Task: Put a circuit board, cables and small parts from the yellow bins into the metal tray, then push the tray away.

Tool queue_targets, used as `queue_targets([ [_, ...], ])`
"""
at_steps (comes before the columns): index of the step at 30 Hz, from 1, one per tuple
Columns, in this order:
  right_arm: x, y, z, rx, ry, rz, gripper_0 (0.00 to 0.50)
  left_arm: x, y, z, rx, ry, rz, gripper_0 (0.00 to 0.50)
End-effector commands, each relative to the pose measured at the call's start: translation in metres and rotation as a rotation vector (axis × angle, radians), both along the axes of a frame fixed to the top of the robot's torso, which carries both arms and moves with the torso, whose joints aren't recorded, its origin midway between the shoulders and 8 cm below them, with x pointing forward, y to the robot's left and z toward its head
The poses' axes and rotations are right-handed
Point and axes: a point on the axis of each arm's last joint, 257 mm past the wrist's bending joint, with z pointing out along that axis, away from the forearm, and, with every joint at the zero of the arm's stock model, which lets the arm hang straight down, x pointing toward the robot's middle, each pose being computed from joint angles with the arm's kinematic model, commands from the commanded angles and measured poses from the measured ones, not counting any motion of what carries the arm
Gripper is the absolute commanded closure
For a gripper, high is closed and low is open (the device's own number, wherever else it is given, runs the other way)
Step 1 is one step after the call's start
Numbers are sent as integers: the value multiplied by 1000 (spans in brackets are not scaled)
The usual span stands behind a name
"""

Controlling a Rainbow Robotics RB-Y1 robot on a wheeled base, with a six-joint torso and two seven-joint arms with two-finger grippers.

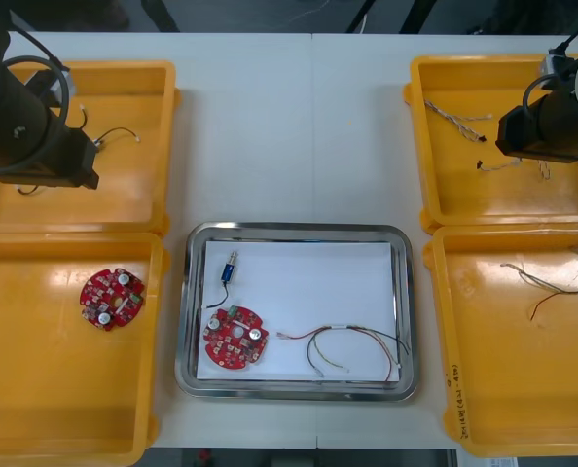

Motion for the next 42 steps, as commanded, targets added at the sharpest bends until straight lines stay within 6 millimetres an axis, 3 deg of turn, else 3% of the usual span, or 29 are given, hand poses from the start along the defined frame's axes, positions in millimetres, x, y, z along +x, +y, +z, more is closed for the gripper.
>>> queue_targets([
  [1,2,7,9,52,-38,-51,500,18,36,42,94,-66,-47,0],
  [12,0,10,1,63,-26,-53,500,35,81,44,122,-34,-7,0],
  [13,0,10,1,64,-27,-51,475,37,83,45,124,-39,-7,0],
  [15,0,10,1,66,-27,-54,218,45,87,44,119,-54,-3,0],
  [16,0,10,1,65,-26,-53,218,50,90,44,118,-65,-1,0],
  [17,0,10,1,66,-26,-54,0,53,91,45,117,-74,2,0],
  [26,0,-3,15,80,-47,-98,0,81,103,37,72,-126,33,0],
  [32,-1,-13,43,128,-46,-147,0,92,107,33,48,-150,41,0],
  [42,29,-20,70,213,-40,-221,0,112,125,20,22,-195,73,0],
])
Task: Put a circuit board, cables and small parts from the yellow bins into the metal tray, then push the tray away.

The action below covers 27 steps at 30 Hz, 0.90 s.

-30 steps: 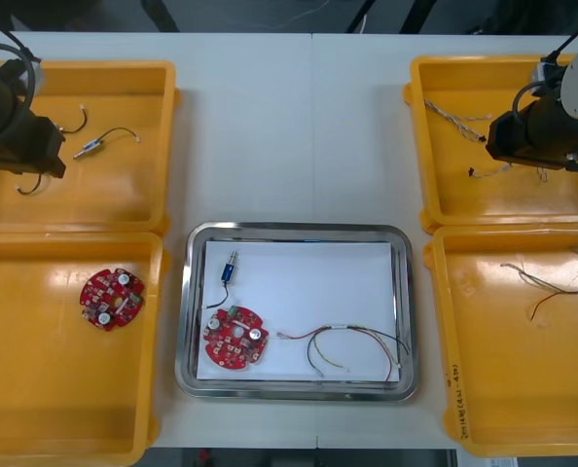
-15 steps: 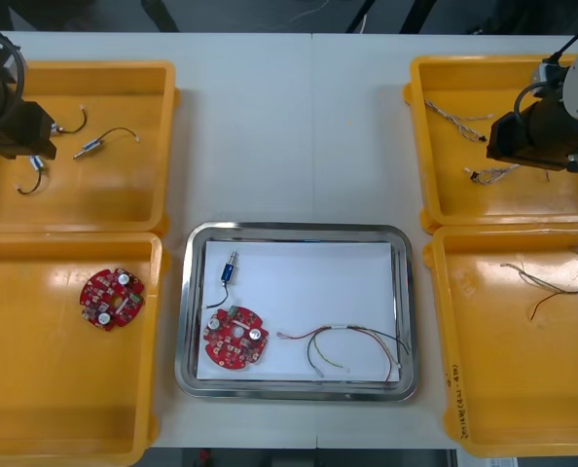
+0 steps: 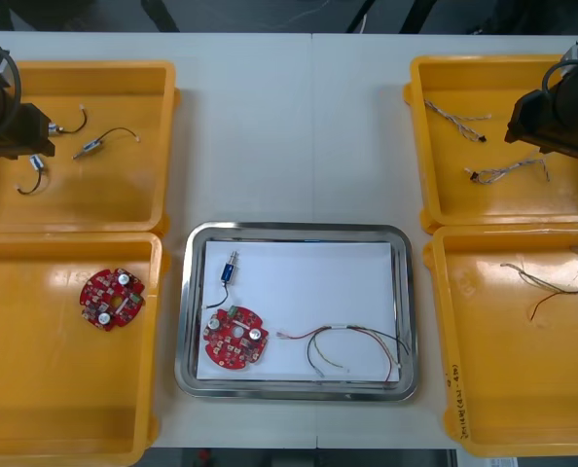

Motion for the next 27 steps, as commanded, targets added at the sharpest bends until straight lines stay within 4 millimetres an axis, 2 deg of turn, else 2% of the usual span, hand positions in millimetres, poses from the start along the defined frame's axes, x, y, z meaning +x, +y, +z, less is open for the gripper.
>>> queue_targets([
  [1,26,-9,56,62,-85,-87,0,20,16,43,66,-97,-86,0],
  [6,37,-11,55,128,-80,-177,0,30,26,33,65,-113,-96,0],
  [14,39,-26,48,167,-33,-306,0,41,37,18,56,-121,-92,0],
  [21,33,-33,28,179,39,-381,0,55,37,4,88,-150,-92,0],
  [27,34,-41,14,191,63,-423,0,56,37,-5,80,-148,-87,0],
])
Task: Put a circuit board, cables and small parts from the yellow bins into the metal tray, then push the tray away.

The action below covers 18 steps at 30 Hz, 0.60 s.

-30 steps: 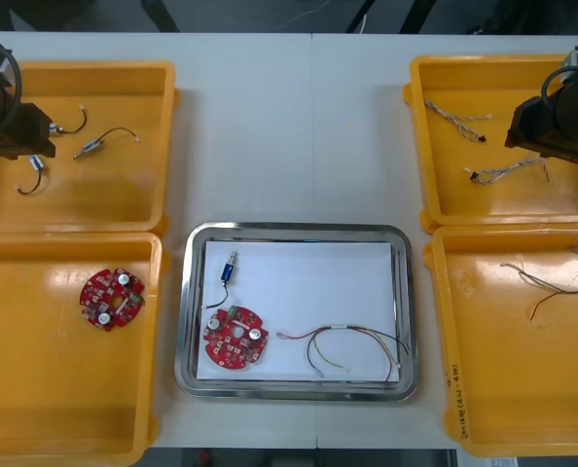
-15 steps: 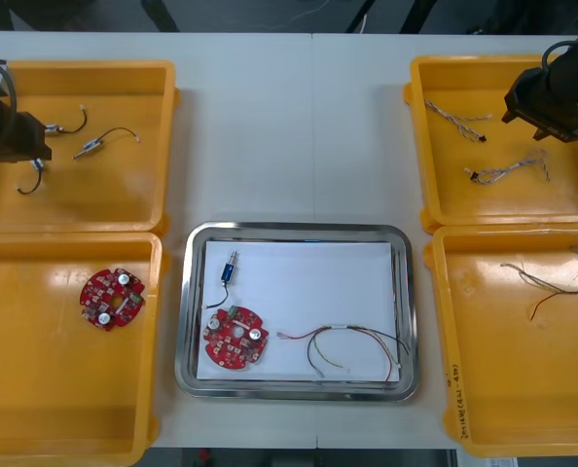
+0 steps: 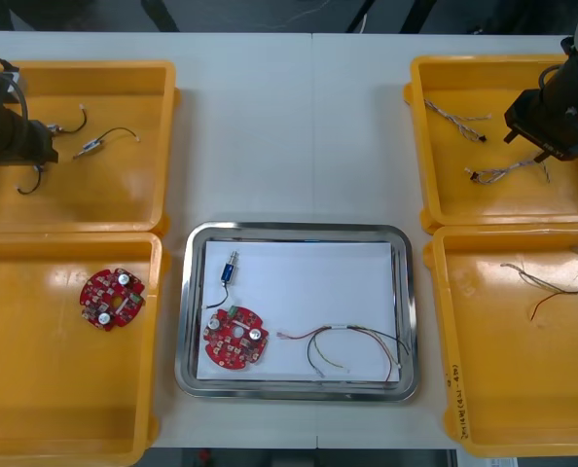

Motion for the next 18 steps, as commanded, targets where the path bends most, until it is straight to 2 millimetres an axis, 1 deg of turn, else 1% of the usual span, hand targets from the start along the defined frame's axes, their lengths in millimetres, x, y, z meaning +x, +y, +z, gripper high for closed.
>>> queue_targets([
  [1,16,-25,43,5,-78,-84,0,16,7,33,18,-63,-4,0],
  [8,17,-33,43,4,-87,-115,0,16,10,23,23,-59,0,0],
  [10,18,-35,42,3,-88,-121,0,16,8,22,18,-57,-2,0],
  [11,18,-34,38,8,-86,-128,0,16,7,21,16,-57,-4,0],
  [18,22,-32,33,37,-90,-158,0,17,7,16,11,-55,0,0],
])
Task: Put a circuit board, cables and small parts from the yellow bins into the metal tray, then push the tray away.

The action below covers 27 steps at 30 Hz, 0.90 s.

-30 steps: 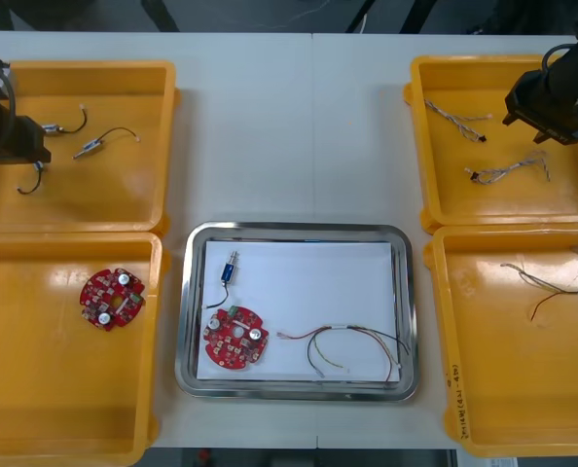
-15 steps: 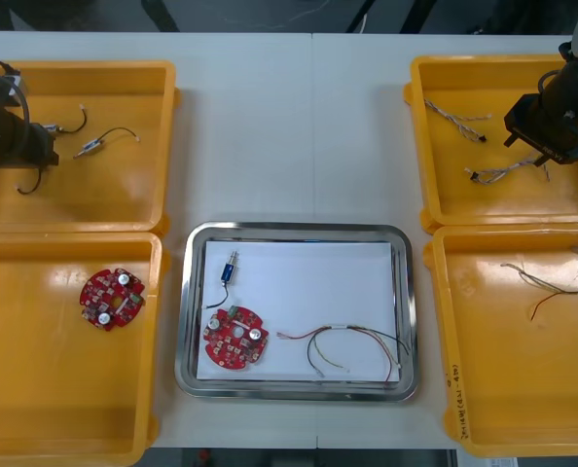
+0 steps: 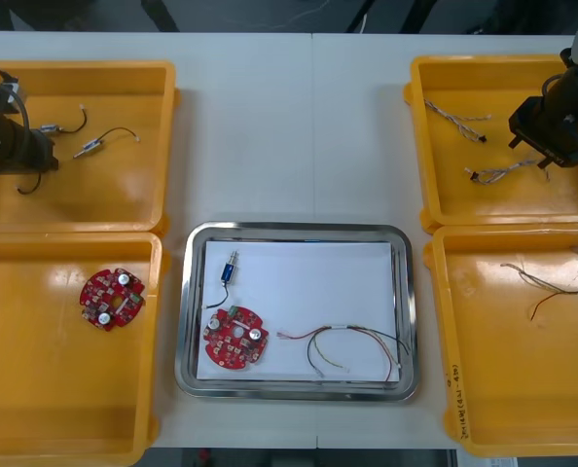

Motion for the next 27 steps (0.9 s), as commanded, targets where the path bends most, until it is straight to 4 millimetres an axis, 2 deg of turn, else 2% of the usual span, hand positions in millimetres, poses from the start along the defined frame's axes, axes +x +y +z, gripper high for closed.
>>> queue_targets([
  [1,16,-16,47,31,-88,-87,0,17,-1,32,28,-55,-27,0],
  [5,15,-12,41,61,-81,-101,0,16,-1,32,31,-53,-29,0],
  [6,14,-10,38,72,-77,-104,0,16,-1,32,31,-53,-29,133],
  [7,15,-9,37,75,-77,-107,0,16,0,30,32,-52,-29,385],
  [8,14,-9,36,81,-76,-109,0,16,0,30,32,-52,-29,500],
  [17,11,0,25,135,-59,-138,0,16,-2,28,34,-50,-38,500],
  [27,15,-7,21,109,-79,-150,0,13,-6,35,44,-40,-62,500],
])
